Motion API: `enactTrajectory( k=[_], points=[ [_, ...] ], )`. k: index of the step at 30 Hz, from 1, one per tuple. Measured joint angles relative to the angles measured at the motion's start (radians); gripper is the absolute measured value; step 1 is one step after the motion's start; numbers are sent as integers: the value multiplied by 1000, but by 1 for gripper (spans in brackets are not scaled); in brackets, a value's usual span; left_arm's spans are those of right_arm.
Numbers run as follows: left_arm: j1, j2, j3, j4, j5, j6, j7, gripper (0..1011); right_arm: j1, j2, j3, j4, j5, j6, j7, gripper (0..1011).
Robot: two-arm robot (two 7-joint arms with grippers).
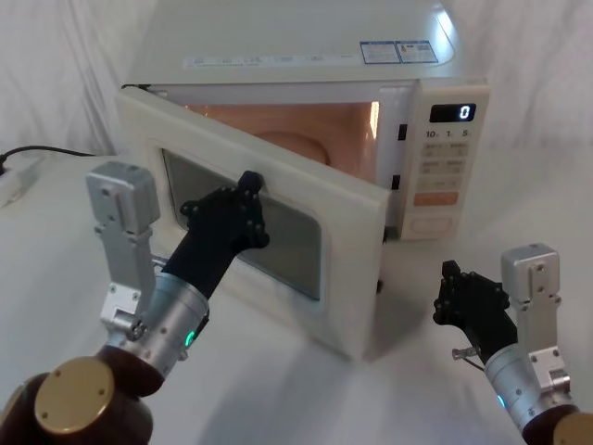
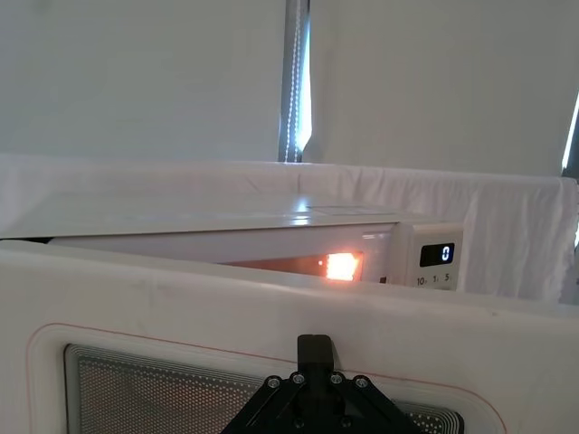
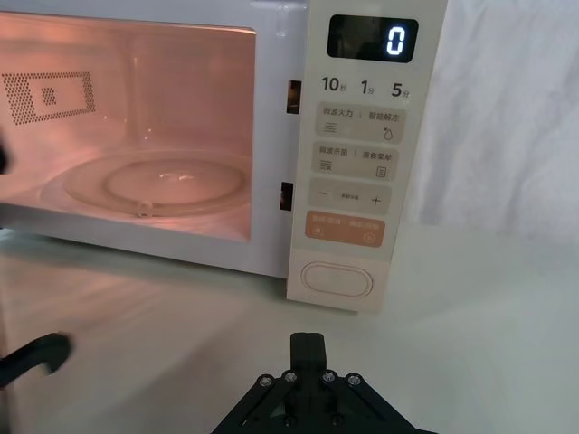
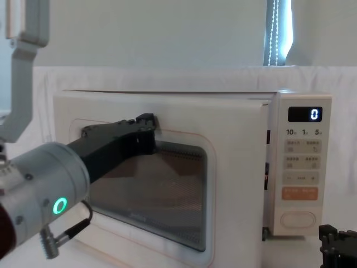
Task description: Press the button to open the microwave door with one hand; close the microwave door with the other hand.
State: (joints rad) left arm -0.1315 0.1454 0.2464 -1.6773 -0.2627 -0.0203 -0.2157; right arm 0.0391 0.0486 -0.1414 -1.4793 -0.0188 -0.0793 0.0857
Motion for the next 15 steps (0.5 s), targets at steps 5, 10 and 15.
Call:
enactTrajectory(
  k=[5,10,15],
  points=[
    [-34,-16,11,32,5,13,12,0,0,0,0,0,0,0,0,0],
    [-66,-29,20,65,18,15,24,0,0,0,0,0,0,0,0,0],
    [-102,-45,24,101,37,14,39,0,0,0,0,0,0,0,0,0]
  ],
)
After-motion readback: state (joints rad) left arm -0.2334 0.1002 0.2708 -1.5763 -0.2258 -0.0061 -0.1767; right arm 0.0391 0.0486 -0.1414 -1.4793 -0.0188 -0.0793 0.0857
